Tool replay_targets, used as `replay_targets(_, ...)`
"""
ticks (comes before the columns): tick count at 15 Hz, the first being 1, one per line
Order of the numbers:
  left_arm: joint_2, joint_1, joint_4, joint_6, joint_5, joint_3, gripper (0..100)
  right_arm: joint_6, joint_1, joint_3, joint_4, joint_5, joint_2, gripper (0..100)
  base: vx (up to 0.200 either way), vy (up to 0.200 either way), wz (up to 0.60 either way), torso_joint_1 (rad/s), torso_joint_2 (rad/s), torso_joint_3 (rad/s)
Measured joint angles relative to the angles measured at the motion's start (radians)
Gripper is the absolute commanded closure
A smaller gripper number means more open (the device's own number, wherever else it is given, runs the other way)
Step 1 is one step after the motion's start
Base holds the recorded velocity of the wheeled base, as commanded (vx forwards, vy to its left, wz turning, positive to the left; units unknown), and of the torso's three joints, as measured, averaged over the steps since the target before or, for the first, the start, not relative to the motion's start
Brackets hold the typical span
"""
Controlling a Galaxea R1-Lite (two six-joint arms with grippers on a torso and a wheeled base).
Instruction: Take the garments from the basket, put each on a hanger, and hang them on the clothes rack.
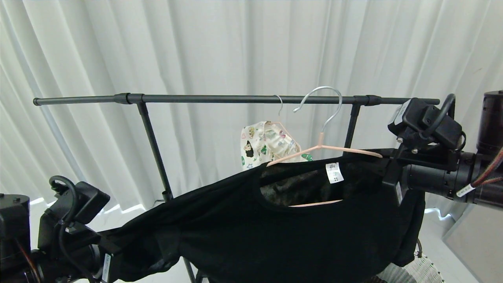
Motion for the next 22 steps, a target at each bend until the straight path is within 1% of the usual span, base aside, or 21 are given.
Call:
replay_targets(1,-0.003,0.001,0.000,0.000,0.000,0.003,100,0.006,0.000,-0.001,0.000,0.000,0.000,100,0.000,0.000,0.00,0.000,0.00,0.000)
replay_targets(3,-0.011,-0.040,0.001,0.001,0.001,0.004,100,0.010,-0.002,-0.004,-0.001,-0.003,0.000,100,0.000,0.000,0.00,0.000,0.00,0.000)
replay_targets(6,-0.038,-0.100,0.002,0.000,0.002,0.000,100,0.031,0.002,-0.004,-0.003,-0.040,0.000,100,0.000,0.000,0.00,0.000,0.00,0.000)
replay_targets(7,-0.048,-0.111,0.002,0.001,0.002,0.000,0,0.038,0.003,-0.005,-0.003,-0.047,0.000,100,0.000,0.000,0.00,0.000,0.00,0.000)
replay_targets(14,-0.092,-0.121,0.002,-0.003,0.003,-0.013,0,0.041,0.004,-0.002,-0.001,-0.054,-0.006,100,0.000,0.000,0.00,0.000,0.00,0.000)
replay_targets(16,-0.096,-0.120,0.002,-0.009,0.015,-0.014,0,0.053,0.004,-0.001,-0.001,-0.076,-0.008,100,0.000,0.000,0.00,0.000,0.00,0.000)
replay_targets(17,-0.099,-0.119,0.002,-0.027,0.037,-0.014,0,0.074,0.004,0.001,-0.001,-0.097,-0.009,100,0.000,0.000,0.00,0.000,0.00,0.000)
replay_targets(18,-0.104,-0.119,0.002,-0.061,0.064,-0.017,0,0.096,0.004,0.007,-0.001,-0.117,-0.009,100,0.000,0.000,0.00,0.000,0.00,0.000)
replay_targets(20,-0.116,-0.122,0.002,-0.159,0.111,-0.030,0,0.147,0.004,0.029,0.000,-0.186,-0.010,100,0.000,0.000,0.00,0.000,0.00,0.000)
replay_targets(22,-0.122,-0.123,0.001,-0.254,0.217,-0.059,0,0.241,0.004,0.064,0.005,-0.290,-0.009,100,0.000,0.000,0.00,0.000,0.00,0.000)
